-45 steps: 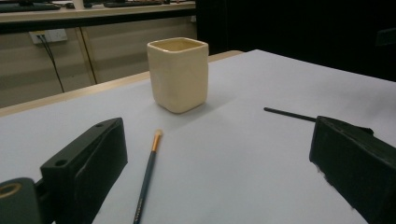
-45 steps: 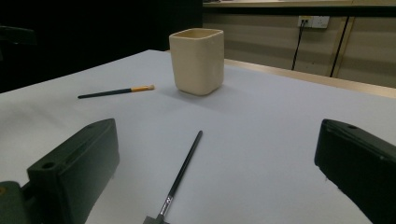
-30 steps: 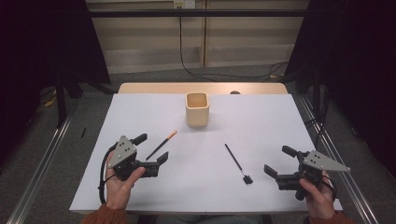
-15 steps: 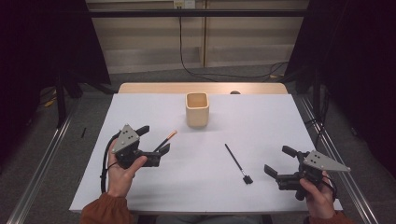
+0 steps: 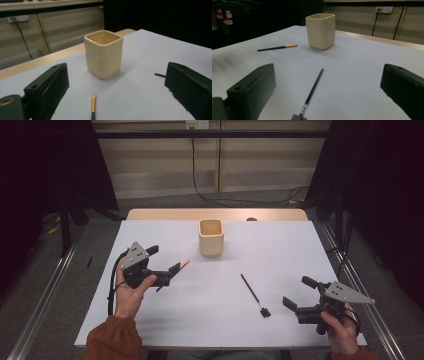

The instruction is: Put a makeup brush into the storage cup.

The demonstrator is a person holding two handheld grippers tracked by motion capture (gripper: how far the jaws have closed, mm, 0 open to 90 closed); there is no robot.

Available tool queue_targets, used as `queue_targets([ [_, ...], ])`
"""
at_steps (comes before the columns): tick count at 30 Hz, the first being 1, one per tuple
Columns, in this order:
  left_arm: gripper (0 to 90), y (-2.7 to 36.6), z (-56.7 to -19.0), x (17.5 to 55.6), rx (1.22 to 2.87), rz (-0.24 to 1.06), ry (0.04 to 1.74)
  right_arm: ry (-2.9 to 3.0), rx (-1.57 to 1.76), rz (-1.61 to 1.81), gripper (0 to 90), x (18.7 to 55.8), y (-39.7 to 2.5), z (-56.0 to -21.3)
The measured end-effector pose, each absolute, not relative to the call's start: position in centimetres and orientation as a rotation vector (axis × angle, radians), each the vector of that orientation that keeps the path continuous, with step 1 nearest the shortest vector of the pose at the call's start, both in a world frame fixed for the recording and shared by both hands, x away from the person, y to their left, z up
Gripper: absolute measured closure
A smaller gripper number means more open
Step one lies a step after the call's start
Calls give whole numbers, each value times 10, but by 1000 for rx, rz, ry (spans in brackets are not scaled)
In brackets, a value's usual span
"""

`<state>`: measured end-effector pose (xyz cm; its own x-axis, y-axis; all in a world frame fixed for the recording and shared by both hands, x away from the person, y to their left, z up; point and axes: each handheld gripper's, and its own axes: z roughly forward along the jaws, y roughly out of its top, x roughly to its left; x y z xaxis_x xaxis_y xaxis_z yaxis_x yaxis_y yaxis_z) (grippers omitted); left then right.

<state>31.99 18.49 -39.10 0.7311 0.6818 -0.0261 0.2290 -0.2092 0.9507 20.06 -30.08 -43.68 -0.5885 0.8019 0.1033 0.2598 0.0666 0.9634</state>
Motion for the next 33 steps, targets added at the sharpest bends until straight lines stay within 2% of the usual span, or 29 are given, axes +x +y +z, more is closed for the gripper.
queue_targets([
  [11, 37, 171, -386, 337, 1841, 496, 716, 1887, 1059, 1544, 0, 201, -301, -437],
  [22, 58, 168, -386, 344, 1920, 435, 686, 1889, 1051, 1544, 0, 201, -301, -437],
  [29, 40, 169, -391, 350, 1980, 427, 708, 1895, 1058, 1539, 0, 201, -301, -437],
  [33, 32, 172, -394, 355, 2003, 376, 728, 1897, 1057, 1535, 0, 201, -301, -437],
])
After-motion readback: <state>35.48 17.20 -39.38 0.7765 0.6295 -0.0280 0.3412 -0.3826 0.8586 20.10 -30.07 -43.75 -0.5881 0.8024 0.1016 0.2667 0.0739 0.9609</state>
